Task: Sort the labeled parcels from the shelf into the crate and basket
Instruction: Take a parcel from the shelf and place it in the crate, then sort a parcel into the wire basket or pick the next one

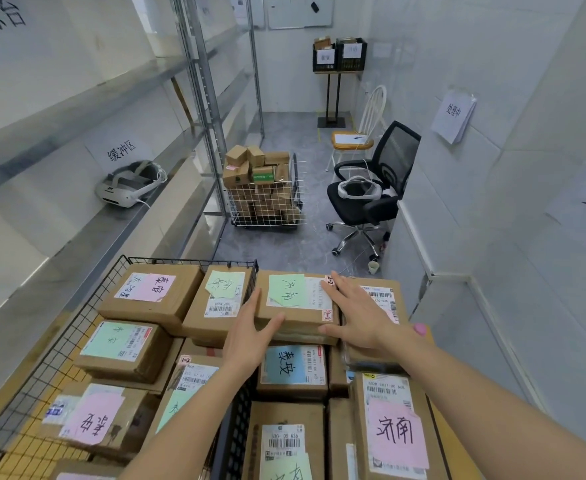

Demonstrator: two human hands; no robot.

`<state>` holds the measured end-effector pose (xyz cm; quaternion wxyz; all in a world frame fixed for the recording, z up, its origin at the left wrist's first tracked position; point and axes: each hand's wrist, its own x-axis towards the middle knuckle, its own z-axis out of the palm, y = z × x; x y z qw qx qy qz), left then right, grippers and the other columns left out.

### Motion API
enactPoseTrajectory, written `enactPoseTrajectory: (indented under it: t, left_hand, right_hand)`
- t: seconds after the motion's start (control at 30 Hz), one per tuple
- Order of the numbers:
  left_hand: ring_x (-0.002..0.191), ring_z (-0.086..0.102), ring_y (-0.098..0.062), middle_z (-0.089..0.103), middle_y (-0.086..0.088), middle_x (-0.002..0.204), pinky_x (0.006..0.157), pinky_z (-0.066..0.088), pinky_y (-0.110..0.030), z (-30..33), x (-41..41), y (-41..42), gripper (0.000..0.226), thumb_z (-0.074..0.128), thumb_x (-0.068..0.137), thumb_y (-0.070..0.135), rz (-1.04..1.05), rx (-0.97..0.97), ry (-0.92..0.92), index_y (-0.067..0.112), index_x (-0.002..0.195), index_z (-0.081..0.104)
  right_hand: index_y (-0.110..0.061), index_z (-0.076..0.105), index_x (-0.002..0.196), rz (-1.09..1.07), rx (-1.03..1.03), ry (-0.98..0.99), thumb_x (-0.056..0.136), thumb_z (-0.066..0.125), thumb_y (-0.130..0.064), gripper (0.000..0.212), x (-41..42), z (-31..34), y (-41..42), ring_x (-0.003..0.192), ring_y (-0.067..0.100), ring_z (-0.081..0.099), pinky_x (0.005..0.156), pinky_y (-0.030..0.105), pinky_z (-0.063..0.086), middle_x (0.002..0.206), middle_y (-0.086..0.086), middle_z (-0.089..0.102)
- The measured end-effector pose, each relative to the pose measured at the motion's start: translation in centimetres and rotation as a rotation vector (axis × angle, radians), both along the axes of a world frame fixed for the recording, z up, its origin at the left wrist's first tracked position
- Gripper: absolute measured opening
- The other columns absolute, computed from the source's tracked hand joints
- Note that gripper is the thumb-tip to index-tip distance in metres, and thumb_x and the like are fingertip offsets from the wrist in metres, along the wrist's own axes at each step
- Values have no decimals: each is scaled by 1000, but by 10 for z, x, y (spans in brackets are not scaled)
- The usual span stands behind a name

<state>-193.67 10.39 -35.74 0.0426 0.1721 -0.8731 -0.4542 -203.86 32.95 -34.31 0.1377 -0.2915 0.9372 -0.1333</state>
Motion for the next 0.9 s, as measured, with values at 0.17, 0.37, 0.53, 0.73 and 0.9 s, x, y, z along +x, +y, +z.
enactPoseTrajectory:
  t: [0.17,0.37,0.53,0.73,0.9]
  left_hand:
    - [146,33,-14,31,13,160,103,38,-38,20,2,-3,75,62,92,57,-71,-105,32,38,156,27]
    - [154,18,-16,14,8,168,117,33,-45,40,23,-17,79,55,93,63,-154,-317,-32,37,159,19]
    - [154,18,-15,18,7,168,120,28,-39,56,48,-32,83,55,92,66,-207,-430,-27,32,160,20]
    - [154,17,-15,18,6,168,122,24,-36,97,85,-45,84,52,93,68,-209,-570,9,30,161,21]
    - [153,21,-17,17,7,168,122,25,-38,149,130,-67,85,51,92,70,-127,-626,48,30,161,21]
  right_hand:
    - [-27,4,162,-26,1,31,83,68,-66,109,10,14,1,156,16,-2,126,39,6,169,-8,-6]
    - [-30,4,162,-52,11,62,84,68,-64,106,36,39,2,155,14,2,124,36,5,169,-10,-1]
    - [-31,5,162,-63,53,91,80,67,-69,110,58,63,3,155,16,8,125,38,9,169,-9,3]
    - [-35,5,161,-58,100,153,84,56,-74,100,96,106,-5,155,17,14,123,41,18,169,-11,3]
    - [-32,7,162,38,92,215,93,54,-64,89,135,164,-43,155,15,12,124,39,17,169,-9,4]
